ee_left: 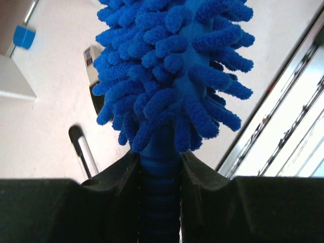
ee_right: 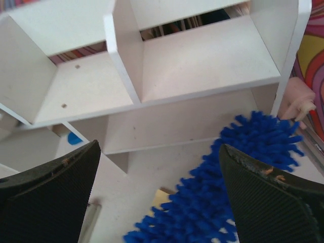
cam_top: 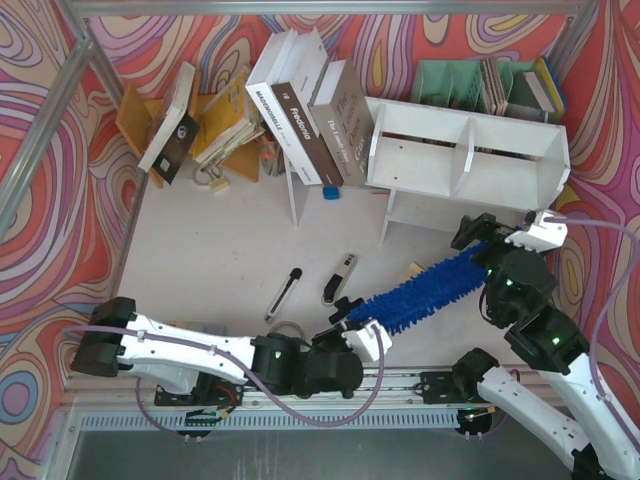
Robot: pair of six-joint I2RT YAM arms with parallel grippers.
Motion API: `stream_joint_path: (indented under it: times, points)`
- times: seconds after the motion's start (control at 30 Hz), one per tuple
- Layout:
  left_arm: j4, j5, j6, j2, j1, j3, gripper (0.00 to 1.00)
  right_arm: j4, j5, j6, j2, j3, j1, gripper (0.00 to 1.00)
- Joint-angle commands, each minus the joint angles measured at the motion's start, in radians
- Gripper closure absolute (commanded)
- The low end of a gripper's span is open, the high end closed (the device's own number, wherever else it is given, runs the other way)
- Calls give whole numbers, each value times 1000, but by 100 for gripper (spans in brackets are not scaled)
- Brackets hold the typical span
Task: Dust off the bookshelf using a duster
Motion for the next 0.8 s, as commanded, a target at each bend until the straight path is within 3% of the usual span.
stream_joint_path:
  times: [0.0,0.4,0.77]
  points:
    - [184,119,189,27,58,75,100,-37,-32,24,9,86,-1,13]
    - [263,276,344,104,216,203,100,-16,-63,-40,-25,85,-2,12]
    - [259,353,296,221,290,235,100,40,-64,-88,-25,7,-1,11]
